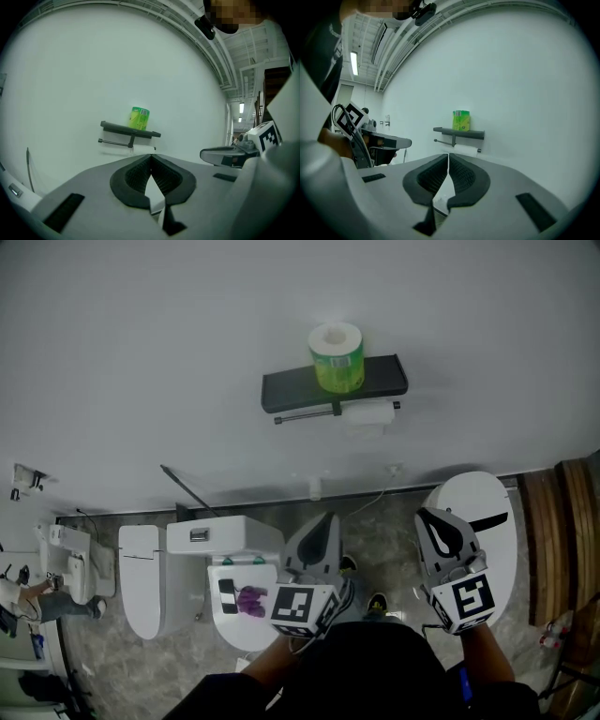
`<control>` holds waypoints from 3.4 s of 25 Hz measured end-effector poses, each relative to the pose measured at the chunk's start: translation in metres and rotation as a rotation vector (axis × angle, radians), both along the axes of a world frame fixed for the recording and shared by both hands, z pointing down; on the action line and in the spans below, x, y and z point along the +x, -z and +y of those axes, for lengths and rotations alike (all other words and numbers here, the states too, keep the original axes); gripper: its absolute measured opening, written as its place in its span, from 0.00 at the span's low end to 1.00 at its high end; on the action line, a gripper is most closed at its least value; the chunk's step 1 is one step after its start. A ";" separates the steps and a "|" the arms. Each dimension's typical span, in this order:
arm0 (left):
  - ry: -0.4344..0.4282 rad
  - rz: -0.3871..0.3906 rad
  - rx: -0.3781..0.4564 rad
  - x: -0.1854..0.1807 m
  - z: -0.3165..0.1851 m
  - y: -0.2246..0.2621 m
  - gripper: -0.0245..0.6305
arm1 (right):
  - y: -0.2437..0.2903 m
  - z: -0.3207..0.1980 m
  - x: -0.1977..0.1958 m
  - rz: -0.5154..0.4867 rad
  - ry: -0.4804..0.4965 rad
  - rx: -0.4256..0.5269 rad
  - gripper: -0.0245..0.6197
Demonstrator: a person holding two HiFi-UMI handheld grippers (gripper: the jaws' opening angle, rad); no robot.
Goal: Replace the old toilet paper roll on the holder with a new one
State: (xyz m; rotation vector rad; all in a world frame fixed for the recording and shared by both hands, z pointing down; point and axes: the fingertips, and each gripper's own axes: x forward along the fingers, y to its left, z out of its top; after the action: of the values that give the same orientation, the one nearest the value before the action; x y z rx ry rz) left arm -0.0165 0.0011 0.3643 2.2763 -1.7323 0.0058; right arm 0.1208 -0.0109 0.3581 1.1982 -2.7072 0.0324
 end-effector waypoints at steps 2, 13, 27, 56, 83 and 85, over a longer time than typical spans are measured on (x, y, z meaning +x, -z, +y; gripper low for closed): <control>-0.005 0.006 0.001 -0.009 -0.017 -0.001 0.07 | 0.001 -0.016 -0.009 0.019 -0.003 0.003 0.07; -0.042 0.023 0.031 -0.052 -0.091 0.006 0.07 | 0.007 -0.090 -0.058 0.119 0.000 0.026 0.07; -0.087 0.045 0.043 -0.088 -0.119 -0.007 0.07 | -0.022 -0.125 -0.098 0.426 0.045 0.061 0.26; -0.018 0.021 0.009 -0.110 -0.146 -0.015 0.07 | -0.081 -0.226 -0.127 1.018 0.112 0.371 0.35; -0.033 -0.017 0.021 -0.108 -0.153 -0.010 0.07 | -0.083 -0.252 -0.055 1.329 -0.171 0.534 0.41; -0.044 -0.017 0.026 -0.104 -0.152 -0.009 0.07 | -0.080 -0.254 -0.038 1.351 -0.207 0.528 0.41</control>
State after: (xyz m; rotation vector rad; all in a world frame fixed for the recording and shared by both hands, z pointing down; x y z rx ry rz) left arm -0.1206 -0.1514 0.3732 2.3385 -1.6998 0.0117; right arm 0.0829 -0.2651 0.4378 0.9881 -1.3978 -1.0776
